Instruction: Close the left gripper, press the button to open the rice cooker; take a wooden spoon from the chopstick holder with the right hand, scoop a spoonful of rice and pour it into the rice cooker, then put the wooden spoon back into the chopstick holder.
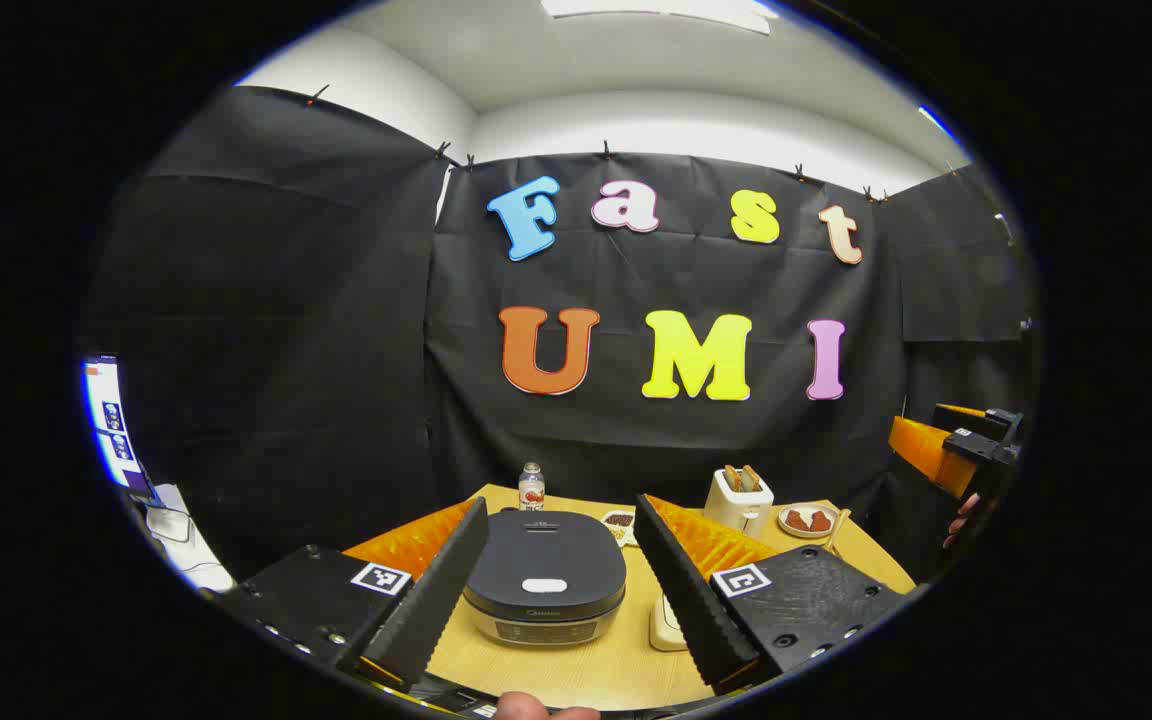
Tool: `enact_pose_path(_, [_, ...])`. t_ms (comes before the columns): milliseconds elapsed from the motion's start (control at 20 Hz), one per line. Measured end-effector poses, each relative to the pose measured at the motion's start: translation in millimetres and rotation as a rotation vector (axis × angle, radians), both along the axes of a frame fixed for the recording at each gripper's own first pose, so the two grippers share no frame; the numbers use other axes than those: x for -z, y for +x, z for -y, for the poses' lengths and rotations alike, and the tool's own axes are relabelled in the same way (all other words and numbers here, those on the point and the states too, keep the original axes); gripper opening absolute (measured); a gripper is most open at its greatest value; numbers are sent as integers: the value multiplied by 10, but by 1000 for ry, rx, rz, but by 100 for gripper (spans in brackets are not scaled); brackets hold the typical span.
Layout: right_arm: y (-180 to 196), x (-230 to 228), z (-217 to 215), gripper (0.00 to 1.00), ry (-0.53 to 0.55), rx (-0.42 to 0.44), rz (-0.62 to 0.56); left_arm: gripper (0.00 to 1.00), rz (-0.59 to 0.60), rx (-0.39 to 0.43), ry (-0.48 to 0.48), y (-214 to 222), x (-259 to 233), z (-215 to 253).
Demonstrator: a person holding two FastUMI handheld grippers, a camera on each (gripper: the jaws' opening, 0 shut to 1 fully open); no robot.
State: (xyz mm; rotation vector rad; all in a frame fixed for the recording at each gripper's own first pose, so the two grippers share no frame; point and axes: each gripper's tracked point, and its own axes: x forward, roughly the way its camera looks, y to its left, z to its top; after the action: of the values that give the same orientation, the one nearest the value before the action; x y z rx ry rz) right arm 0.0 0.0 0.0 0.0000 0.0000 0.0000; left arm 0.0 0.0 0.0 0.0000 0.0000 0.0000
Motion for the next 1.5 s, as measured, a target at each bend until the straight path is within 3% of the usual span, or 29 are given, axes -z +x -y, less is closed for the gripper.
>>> enact_pose_path(1000, [0,194,-43,100,42,10,-56,94,-86,-28,9,-33,228,-147])
enact_pose_path(1500, [44,133,-31,100,12,9,-49,95,-168,-36,-26,2,454,-147])
